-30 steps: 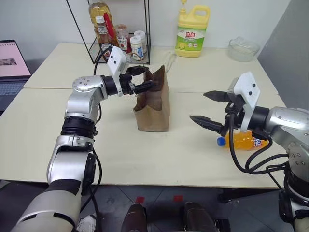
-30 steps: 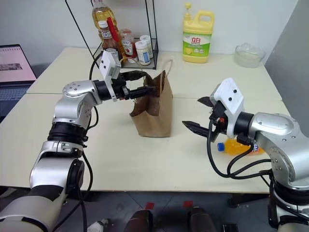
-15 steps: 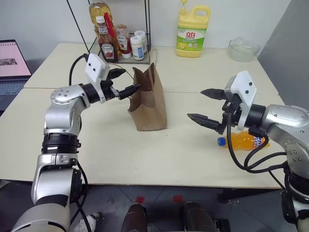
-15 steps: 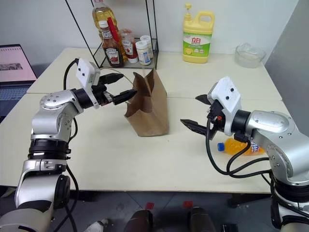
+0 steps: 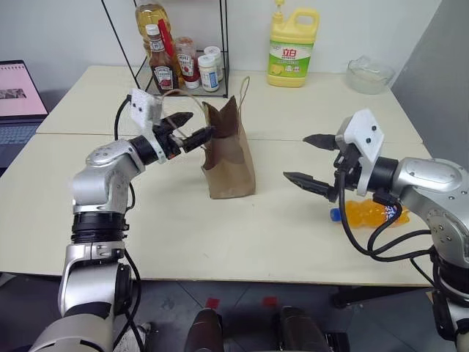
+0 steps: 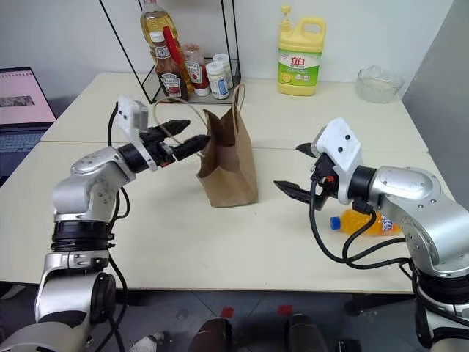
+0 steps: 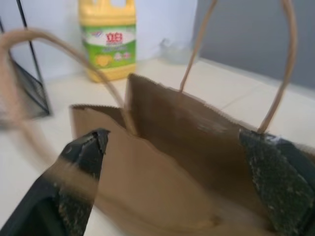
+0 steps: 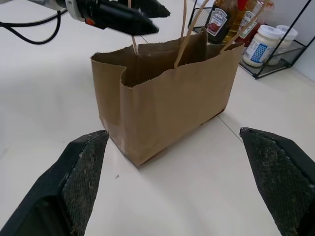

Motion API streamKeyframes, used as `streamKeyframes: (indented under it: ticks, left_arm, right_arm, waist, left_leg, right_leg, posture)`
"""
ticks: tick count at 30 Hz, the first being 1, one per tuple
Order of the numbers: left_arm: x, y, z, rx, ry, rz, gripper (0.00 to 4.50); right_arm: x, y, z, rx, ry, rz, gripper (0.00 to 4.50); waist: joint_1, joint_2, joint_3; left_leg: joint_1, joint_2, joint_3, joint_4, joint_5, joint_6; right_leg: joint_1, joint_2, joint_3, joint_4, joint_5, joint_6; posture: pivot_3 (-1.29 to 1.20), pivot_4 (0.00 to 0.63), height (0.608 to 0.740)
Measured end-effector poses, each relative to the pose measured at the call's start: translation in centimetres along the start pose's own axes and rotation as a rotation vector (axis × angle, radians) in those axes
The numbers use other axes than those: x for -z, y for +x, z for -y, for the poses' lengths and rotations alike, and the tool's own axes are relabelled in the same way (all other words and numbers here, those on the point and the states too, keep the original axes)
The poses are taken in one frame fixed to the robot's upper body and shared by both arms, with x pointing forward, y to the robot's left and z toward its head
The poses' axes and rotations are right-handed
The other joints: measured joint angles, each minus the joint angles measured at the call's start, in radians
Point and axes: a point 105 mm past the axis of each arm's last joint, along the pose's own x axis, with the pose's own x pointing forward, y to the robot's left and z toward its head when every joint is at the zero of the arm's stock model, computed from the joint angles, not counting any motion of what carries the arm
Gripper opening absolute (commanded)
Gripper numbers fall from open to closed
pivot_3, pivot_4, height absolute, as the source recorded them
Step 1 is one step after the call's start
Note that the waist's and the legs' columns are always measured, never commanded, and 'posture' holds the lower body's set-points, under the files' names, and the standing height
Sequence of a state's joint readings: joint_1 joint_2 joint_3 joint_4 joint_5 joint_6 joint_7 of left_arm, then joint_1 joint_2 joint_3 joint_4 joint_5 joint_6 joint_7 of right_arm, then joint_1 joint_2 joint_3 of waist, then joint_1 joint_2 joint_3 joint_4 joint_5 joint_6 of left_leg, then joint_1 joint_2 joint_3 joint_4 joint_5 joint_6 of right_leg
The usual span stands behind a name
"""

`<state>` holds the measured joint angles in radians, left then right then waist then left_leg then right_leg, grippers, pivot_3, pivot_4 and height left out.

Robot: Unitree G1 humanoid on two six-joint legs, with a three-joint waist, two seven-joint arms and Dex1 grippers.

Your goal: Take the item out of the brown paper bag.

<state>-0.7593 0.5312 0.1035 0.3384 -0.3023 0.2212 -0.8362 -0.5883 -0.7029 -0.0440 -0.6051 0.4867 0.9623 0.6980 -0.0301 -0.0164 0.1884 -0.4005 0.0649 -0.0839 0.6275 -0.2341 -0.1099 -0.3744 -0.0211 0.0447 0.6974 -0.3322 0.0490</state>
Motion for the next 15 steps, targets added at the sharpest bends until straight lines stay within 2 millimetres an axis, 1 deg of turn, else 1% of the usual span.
streamKeyframes:
  ticks: [1,3,7,9,11,13,15]
  left_arm:
    - [0.0,0.2,-0.1,-0.022,0.03,0.022,4.49]
    - [-0.2,0.8,-0.3,-0.06,-0.011,0.062,4.49]
    - [-0.1,1.0,-0.9,-0.094,-0.195,0.083,4.49]
    - [0.4,1.0,-0.9,-0.097,-0.321,0.075,4.49]
    - [1.1,1.1,-0.6,-0.092,-0.397,0.051,4.49]
    - [1.1,0.9,-0.5,-0.094,-0.411,0.044,4.49]
    - [0.7,0.4,-0.6,-0.111,-0.394,0.059,4.49]
  right_arm:
    - [0.0,0.1,-0.1,-0.002,-0.005,0.0,4.5]
    - [0.0,0.2,-0.2,-0.004,-0.01,0.004,4.5]
    - [0.0,0.2,-0.1,0.005,-0.011,0.003,4.5]
    - [0.1,0.1,-0.1,0.006,-0.009,0.0,4.5]
    - [0.2,0.1,-0.1,0.008,-0.008,-0.003,4.5]
    - [0.1,0.0,-0.1,0.01,-0.016,-0.007,4.5]
    - [0.1,-0.1,-0.1,0.012,-0.026,-0.012,4.5]
  waist:
    - [0.001,0.0,0.0]
    - [0.0,0.0,0.0]
    - [-0.003,0.0,0.0]
    - [-0.003,0.0,0.0]
    - [-0.003,0.0,0.0]
    - [-0.003,0.0,0.0]
    - [-0.003,0.0,0.0]
  left_leg:
    - [0.0,0.0,0.0,0.0,0.0,0.0]
    - [0.0,0.0,0.0,0.0,-0.001,0.003]
    - [0.0,0.0,0.0,0.0,-0.001,0.003]
    - [0.0,0.0,0.0,0.0,-0.001,0.003]
    - [0.0,0.0,0.0,0.0,-0.001,0.003]
    - [0.0,0.0,0.0,0.0,-0.001,0.002]
    - [0.0,0.0,0.0,0.0,-0.001,0.001]
  right_leg:
    - [0.0,0.0,0.0,0.0,0.0,0.0]
    - [0.0,0.0,0.0,0.0,0.0,0.0]
    - [0.0,0.0,0.0,0.0,0.0,0.0]
    - [0.0,0.0,0.0,0.0,0.0,0.0]
    - [0.0,0.0,0.0,0.0,0.0,0.0]
    - [0.0,0.0,0.0,0.0,0.0,0.0]
    - [0.0,0.0,0.0,0.0,0.0,0.0]
  posture:
    - [0.0,0.15,0.74]
    - [0.0,0.15,0.74]
    - [0.0,0.15,0.74]
    - [0.0,0.15,0.74]
    - [0.0,0.15,0.74]
    - [0.0,0.15,0.74]
    - [0.0,0.15,0.74]
